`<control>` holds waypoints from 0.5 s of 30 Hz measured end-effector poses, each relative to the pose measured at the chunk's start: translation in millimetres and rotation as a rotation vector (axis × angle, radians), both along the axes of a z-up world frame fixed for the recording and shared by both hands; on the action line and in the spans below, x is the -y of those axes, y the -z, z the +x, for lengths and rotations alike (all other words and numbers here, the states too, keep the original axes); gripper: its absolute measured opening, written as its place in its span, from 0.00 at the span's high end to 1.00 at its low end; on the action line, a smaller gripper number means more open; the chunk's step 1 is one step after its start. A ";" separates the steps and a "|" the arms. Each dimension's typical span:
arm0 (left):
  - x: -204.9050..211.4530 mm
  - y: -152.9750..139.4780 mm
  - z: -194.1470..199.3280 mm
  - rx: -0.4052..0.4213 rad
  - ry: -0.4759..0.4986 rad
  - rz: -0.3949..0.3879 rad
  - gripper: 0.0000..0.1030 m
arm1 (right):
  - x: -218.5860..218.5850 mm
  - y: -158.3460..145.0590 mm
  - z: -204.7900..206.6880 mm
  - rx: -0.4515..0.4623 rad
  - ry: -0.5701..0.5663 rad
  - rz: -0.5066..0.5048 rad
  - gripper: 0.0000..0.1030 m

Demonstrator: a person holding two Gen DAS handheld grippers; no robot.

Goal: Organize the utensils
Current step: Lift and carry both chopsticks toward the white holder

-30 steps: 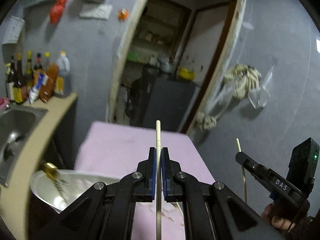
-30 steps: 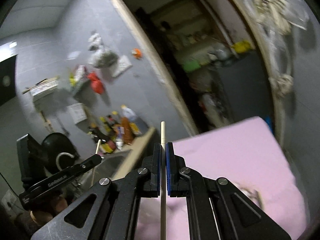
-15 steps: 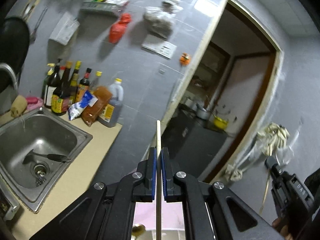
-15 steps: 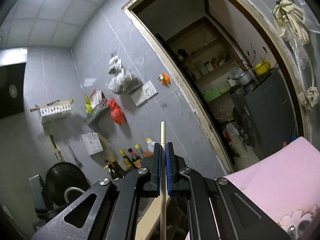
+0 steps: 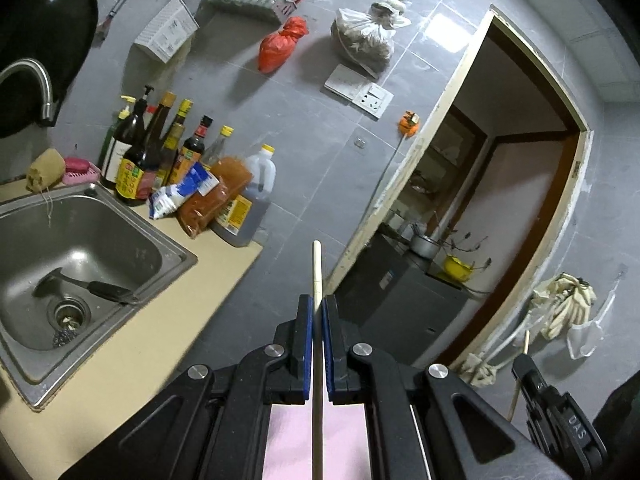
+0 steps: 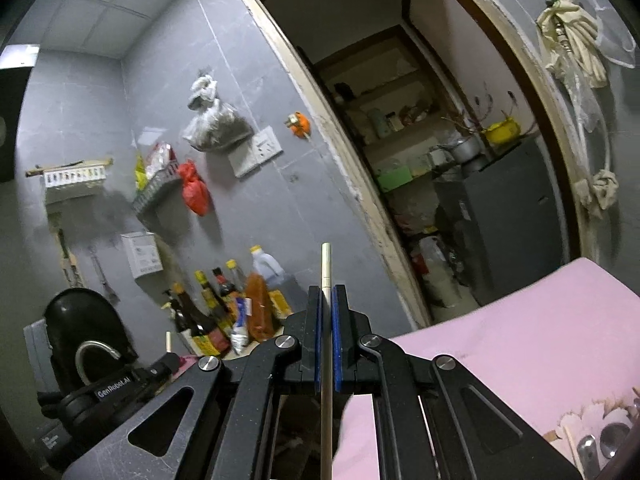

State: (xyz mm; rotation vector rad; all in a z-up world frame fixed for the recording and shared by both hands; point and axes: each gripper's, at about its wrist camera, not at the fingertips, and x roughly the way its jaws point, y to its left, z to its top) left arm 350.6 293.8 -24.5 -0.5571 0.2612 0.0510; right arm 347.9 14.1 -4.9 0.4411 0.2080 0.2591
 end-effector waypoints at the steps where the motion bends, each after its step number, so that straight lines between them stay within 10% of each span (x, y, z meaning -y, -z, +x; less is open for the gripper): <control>1: 0.5 1.2 1.0 -0.004 -0.007 0.000 0.95 | 0.8 2.9 -0.1 -0.003 0.014 0.002 0.96; 15: 20.6 9.8 -8.0 0.004 -0.037 0.084 0.95 | 3.0 22.8 2.8 -0.055 0.058 0.025 0.96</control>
